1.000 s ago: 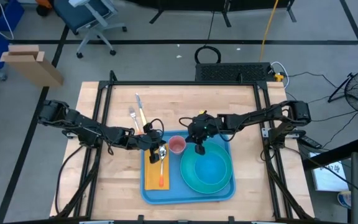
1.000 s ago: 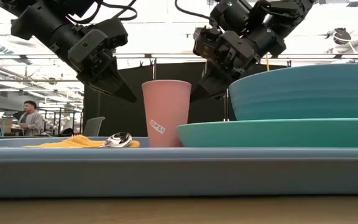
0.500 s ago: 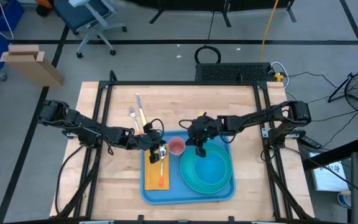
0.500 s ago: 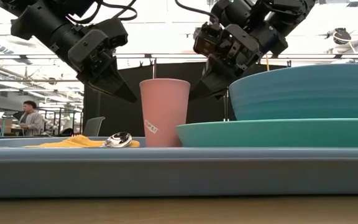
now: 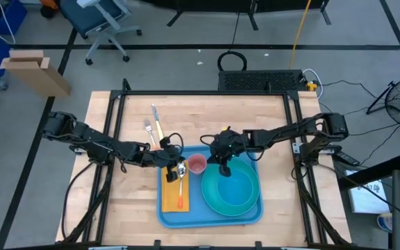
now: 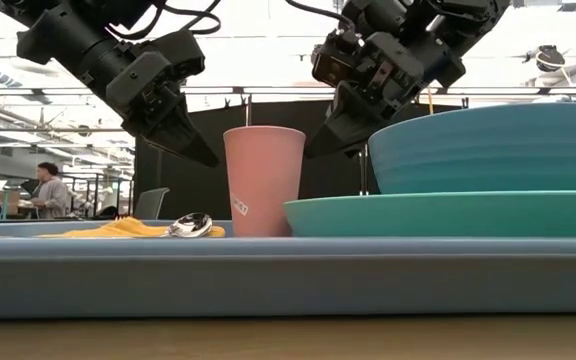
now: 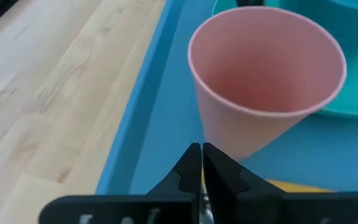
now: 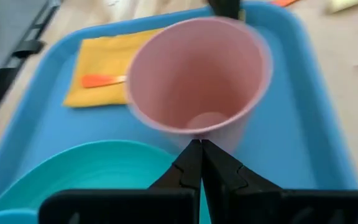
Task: Set up tray
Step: Adjust the pink cup on the blue serving tray, then put the yellow knife on the yellow napkin
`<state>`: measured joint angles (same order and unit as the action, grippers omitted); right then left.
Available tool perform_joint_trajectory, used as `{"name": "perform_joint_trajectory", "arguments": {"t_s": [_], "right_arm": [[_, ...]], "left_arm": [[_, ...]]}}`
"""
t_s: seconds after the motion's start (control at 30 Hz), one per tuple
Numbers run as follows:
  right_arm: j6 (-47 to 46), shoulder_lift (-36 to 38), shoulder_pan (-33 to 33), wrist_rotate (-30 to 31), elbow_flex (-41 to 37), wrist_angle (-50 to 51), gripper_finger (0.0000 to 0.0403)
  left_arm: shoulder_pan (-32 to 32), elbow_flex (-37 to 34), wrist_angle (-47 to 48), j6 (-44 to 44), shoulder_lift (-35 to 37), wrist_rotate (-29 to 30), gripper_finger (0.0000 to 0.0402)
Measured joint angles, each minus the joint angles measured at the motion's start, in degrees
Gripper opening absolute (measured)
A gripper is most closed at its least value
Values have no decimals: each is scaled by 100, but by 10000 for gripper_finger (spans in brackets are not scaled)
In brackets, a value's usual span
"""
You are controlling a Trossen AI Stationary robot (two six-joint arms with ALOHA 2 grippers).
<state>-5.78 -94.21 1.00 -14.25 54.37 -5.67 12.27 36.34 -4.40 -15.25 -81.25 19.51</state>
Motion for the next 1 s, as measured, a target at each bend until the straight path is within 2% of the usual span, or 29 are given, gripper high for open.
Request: {"name": "perform_joint_trajectory", "arguments": {"t_s": [0.17,0.4,0.57,0.67,0.77,0.87,1.0], "right_arm": [[149,195,211,87,2,126,0],[545,744,617,84,-25,757,0],[819,1081,728,71,-383,579,5],[738,1295,760,83,-715,357,15],[692,1510,767,109,-1068,-73,25],[705,1744,767,107,-1488,-681,34],[741,2104,769,120,-1859,-1239,33]], "left_arm": [[2,1,622,-38,249,171,30],[-11,4,2164,-723,1107,1060,30],[-13,2,3436,-1678,1657,1844,31],[-17,2,4134,-2658,1768,2118,31],[-44,-2,4594,-3499,1759,2132,31],[-93,-2,4632,-3597,1670,2088,31],[1,-2,4603,-3374,1683,2577,31]]}}
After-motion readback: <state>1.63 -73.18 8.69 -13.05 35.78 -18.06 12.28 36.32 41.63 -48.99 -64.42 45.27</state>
